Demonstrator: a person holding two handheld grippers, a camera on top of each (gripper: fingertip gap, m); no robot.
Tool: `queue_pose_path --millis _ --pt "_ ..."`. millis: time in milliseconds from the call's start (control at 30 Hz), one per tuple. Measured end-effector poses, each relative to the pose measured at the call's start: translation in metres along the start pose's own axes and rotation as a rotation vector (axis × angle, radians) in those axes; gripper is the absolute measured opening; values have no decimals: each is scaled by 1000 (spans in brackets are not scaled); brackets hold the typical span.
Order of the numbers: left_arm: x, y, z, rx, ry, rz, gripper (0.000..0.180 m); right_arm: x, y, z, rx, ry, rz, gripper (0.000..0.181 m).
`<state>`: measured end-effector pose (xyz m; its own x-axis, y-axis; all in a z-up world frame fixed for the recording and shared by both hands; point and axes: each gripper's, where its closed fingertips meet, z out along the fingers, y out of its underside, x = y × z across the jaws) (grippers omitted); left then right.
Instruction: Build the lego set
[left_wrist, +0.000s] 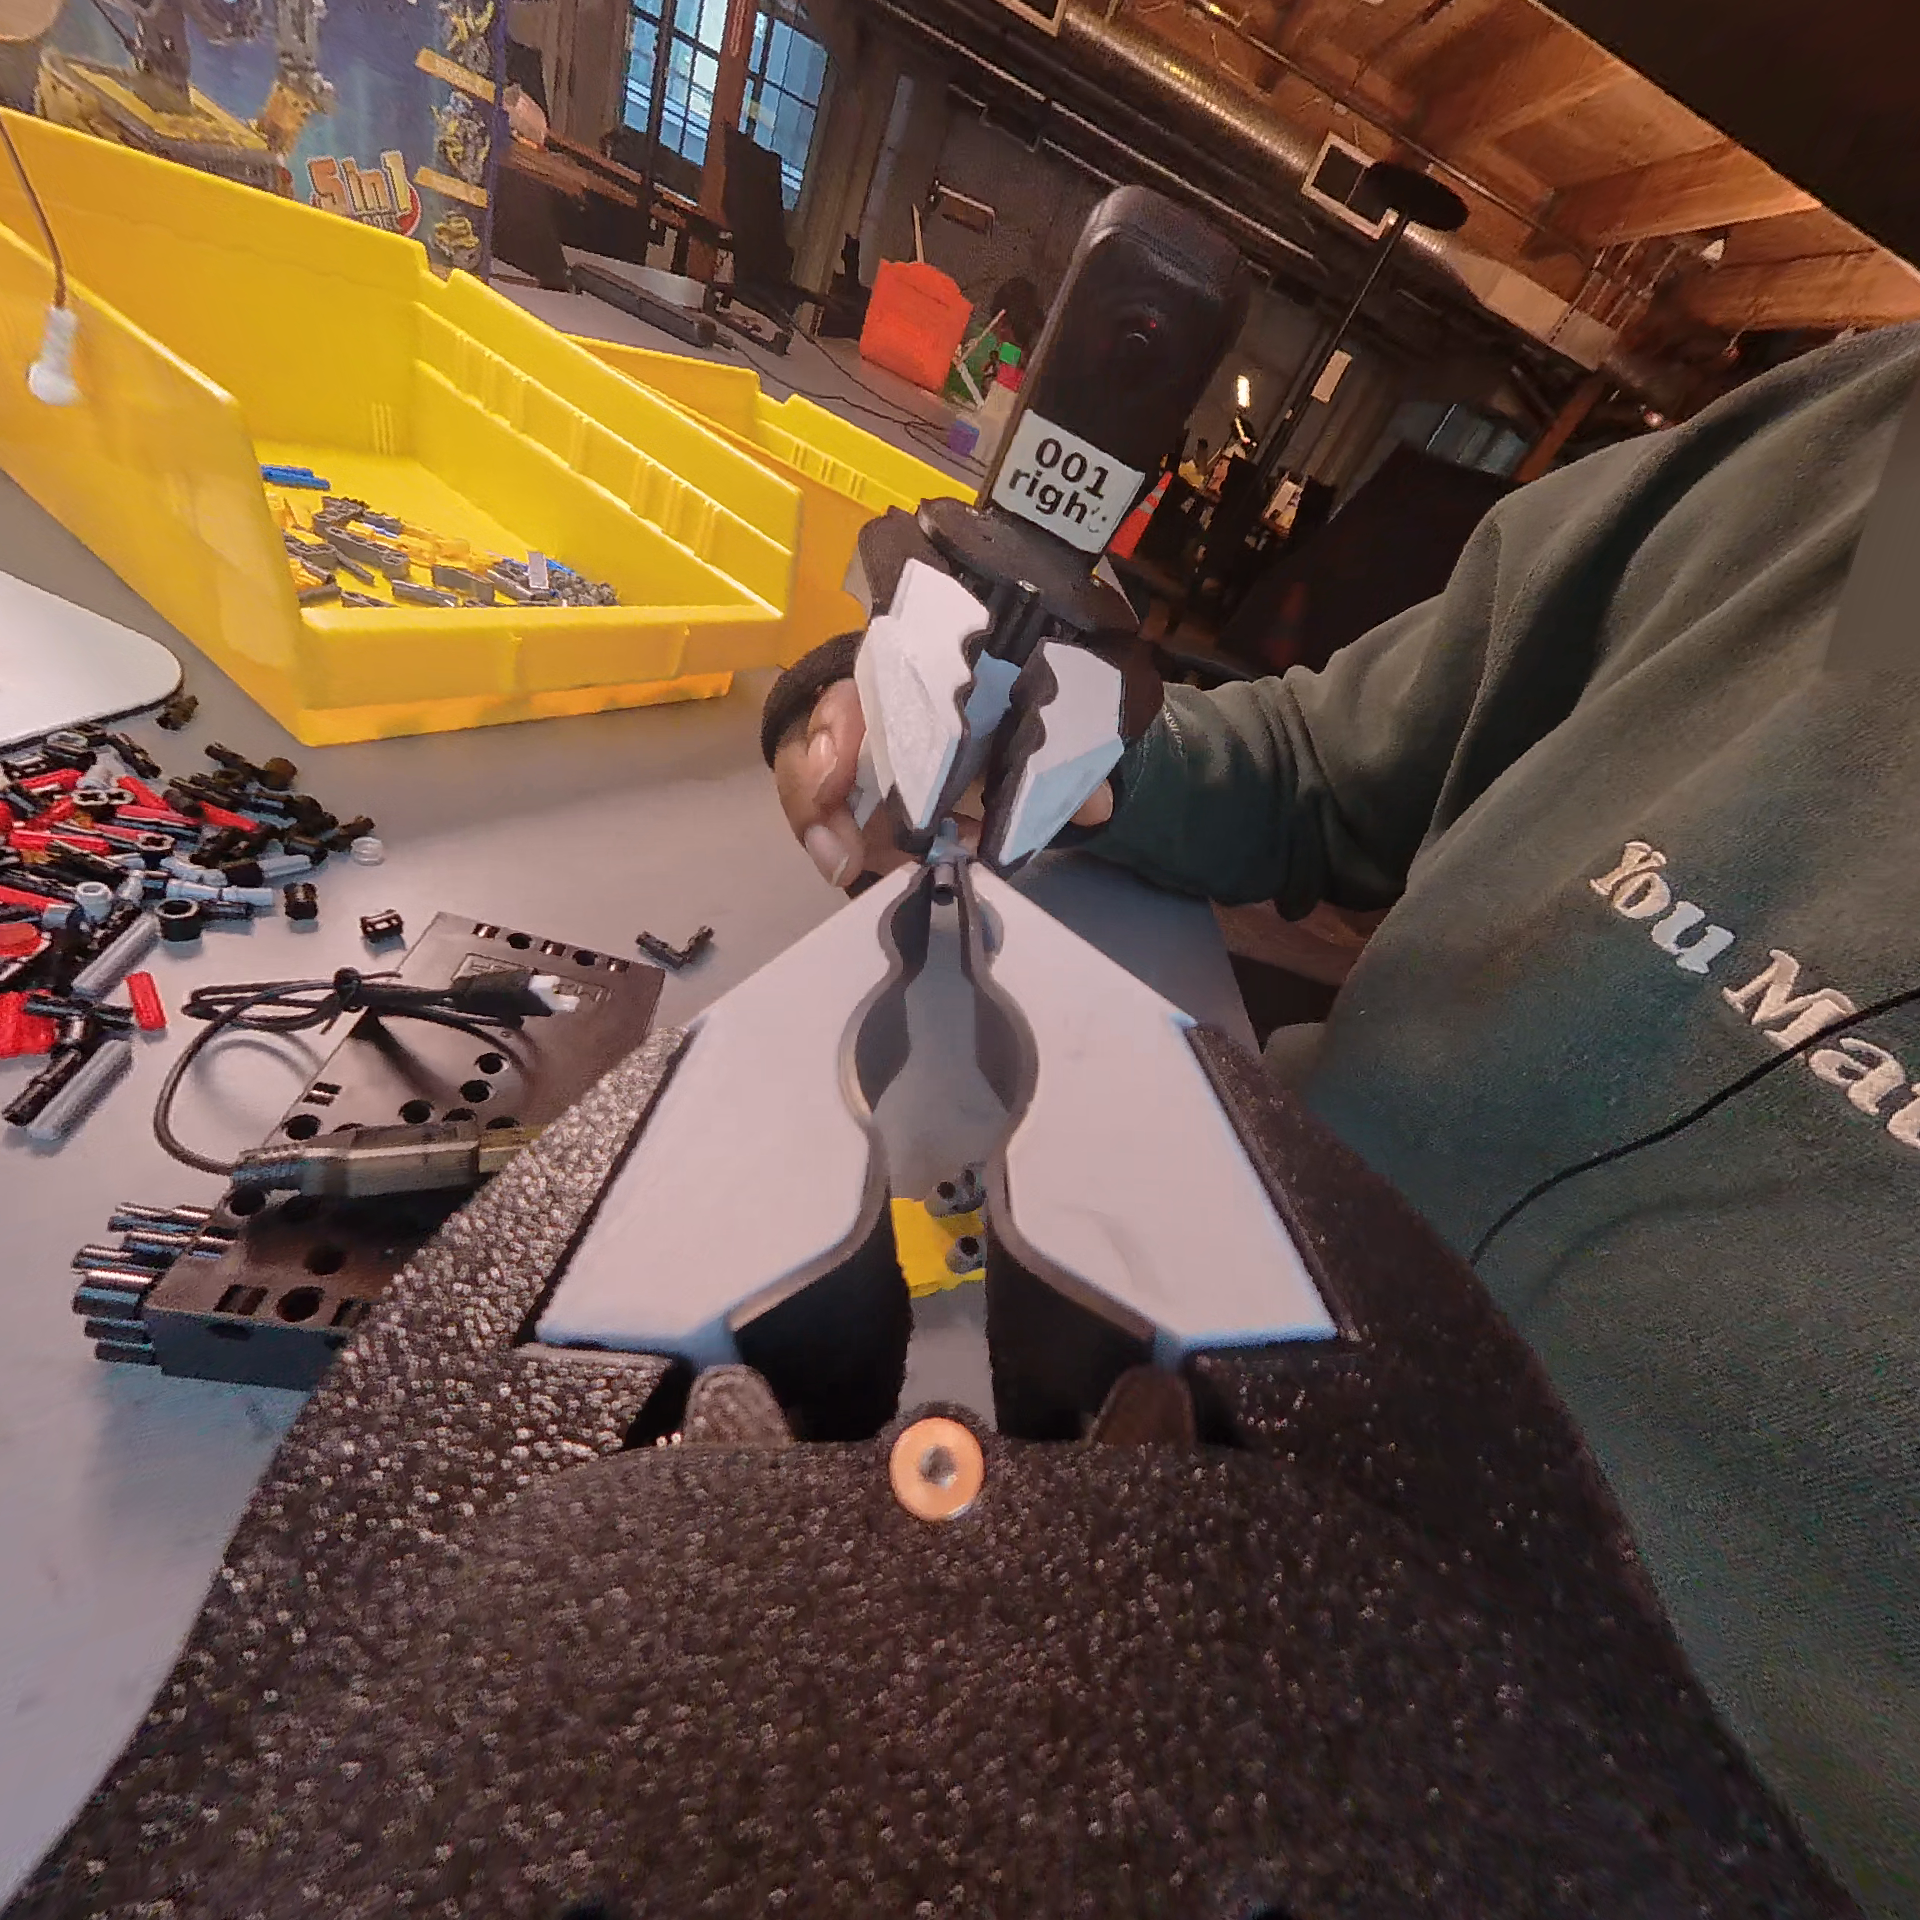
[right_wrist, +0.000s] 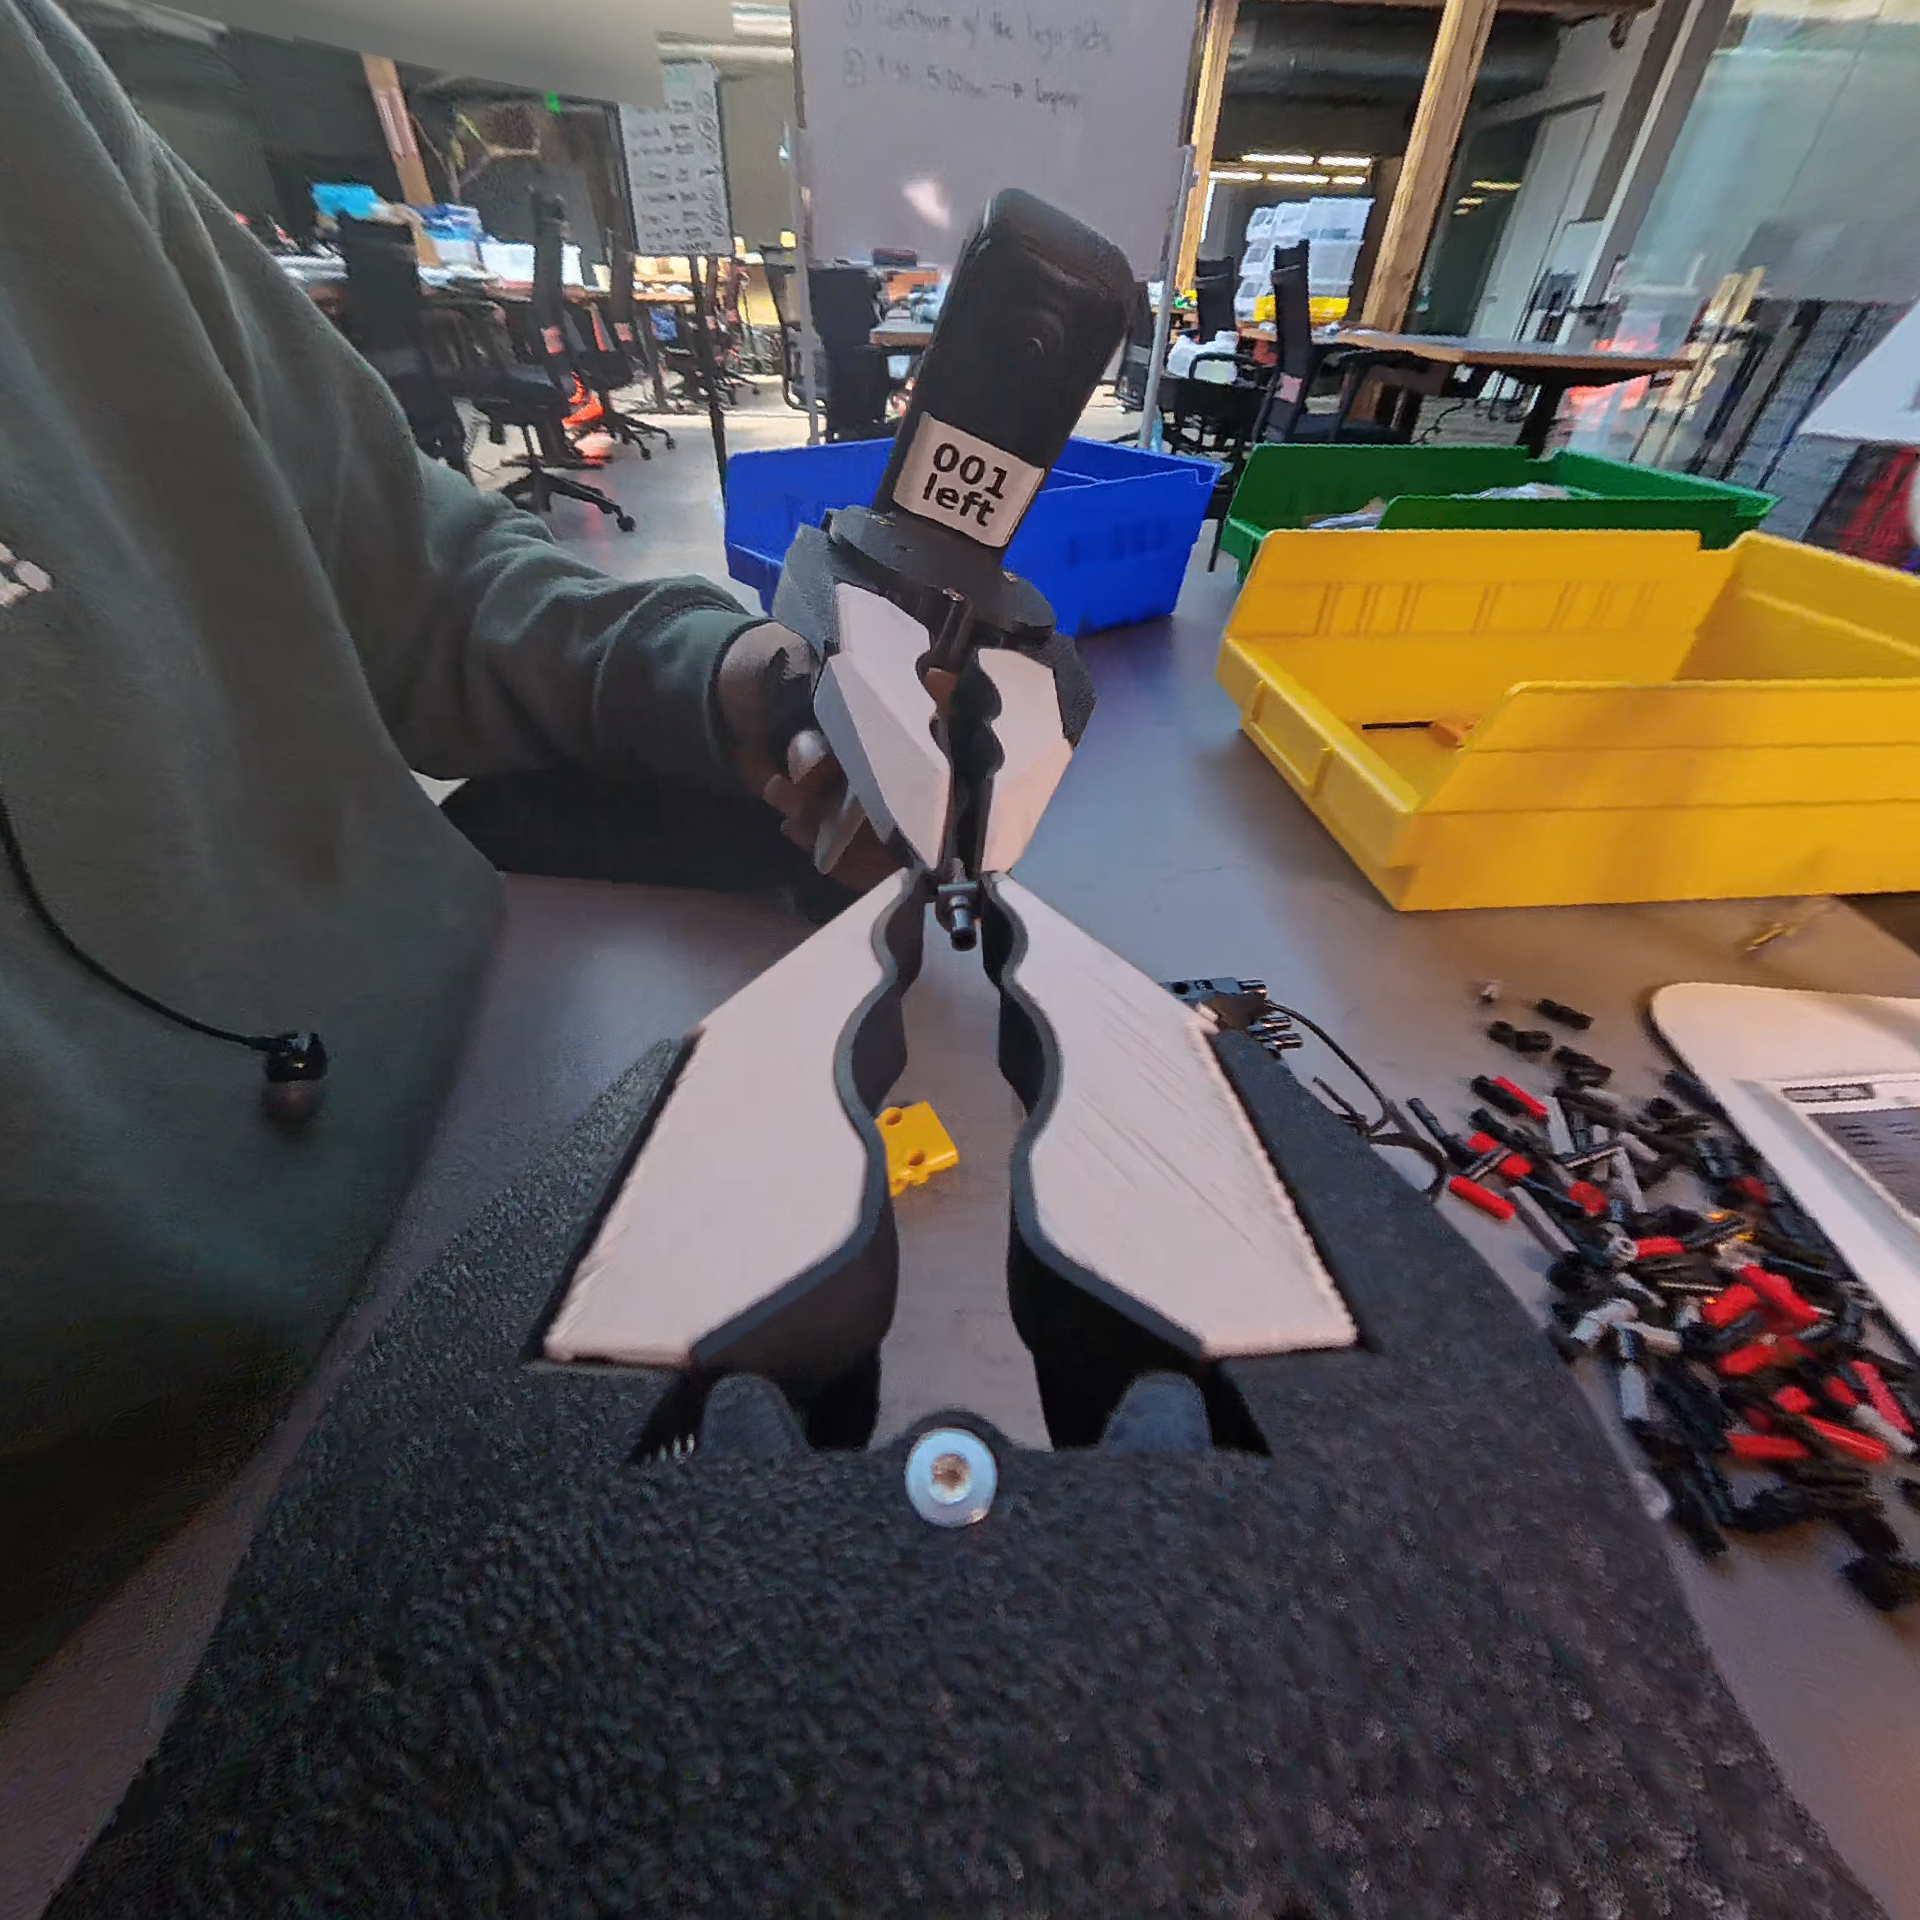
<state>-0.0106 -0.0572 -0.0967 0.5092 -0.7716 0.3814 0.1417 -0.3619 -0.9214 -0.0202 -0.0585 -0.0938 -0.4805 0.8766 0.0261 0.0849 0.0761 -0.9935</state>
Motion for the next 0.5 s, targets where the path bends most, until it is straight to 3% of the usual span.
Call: queue_pose_path --millis 300,400,500 --pt "-6 7 1 -7 8 -73 4 5 -2 -1 13 41 -35 8" --pt "3 -4 0 75 78 -137 4 1 -8 -3 34 16 -26 0" --pt "-1 -6 -1 89 64 -148 4 1 -9 -6 33 15 -30 14"
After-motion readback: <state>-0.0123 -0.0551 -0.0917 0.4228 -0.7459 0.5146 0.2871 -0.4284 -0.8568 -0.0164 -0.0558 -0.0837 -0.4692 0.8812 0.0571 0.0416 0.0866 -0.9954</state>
